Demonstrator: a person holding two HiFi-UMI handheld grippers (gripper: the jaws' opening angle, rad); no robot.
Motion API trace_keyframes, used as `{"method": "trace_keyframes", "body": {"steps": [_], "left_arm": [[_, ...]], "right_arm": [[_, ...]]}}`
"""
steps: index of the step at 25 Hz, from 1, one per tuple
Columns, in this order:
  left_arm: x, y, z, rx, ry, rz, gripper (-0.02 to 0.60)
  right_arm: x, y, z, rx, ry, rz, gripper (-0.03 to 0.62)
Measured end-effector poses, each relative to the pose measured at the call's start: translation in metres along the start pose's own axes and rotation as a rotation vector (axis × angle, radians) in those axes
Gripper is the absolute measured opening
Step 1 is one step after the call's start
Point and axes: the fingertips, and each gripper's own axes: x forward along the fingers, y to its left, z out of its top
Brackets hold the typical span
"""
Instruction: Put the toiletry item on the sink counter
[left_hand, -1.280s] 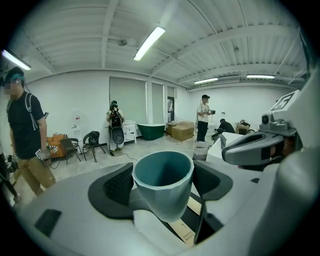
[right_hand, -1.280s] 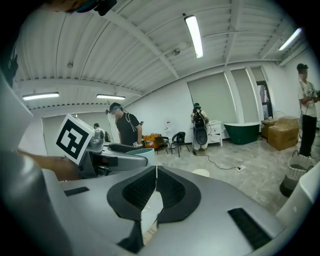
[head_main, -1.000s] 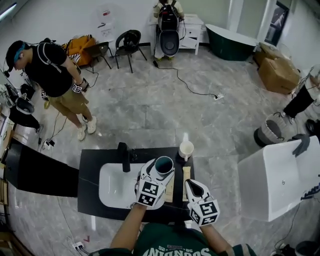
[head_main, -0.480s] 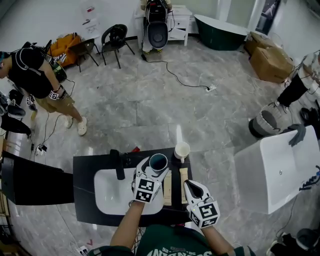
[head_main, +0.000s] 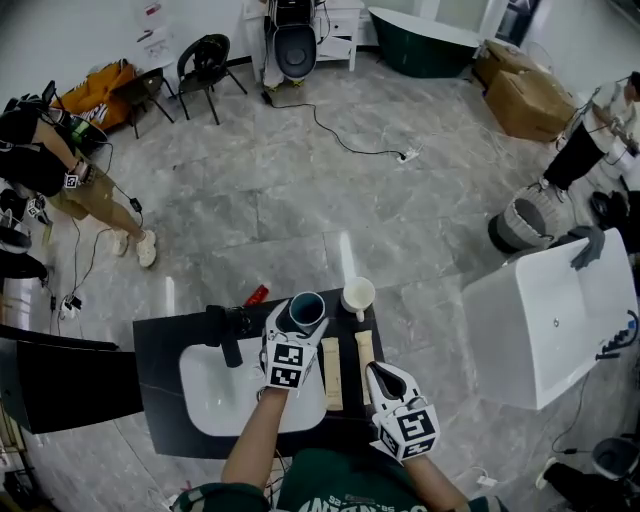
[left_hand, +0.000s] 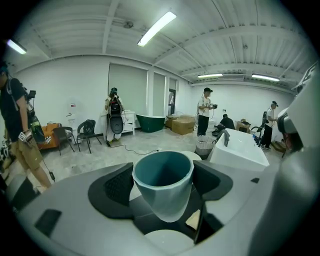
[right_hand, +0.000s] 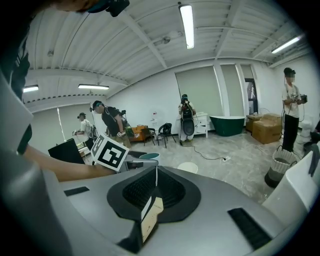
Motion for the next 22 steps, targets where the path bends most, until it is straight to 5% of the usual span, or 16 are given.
{"method": "trace_keyframes", "body": {"steps": [14,22], "left_arm": [[0.065,0.012,-0.003,-0.011,-0.016,0.021,0.374],[0.068,0.004,-0.017,0.013,-0.024,-0.001,0.374]], "right_arm": [[-0.019,-0.027,-0.024,0.078,0.036,-0.106,0.043],[-0.024,-0.026,-0.031,0.102,0.034,-0.089,0.043]]}}
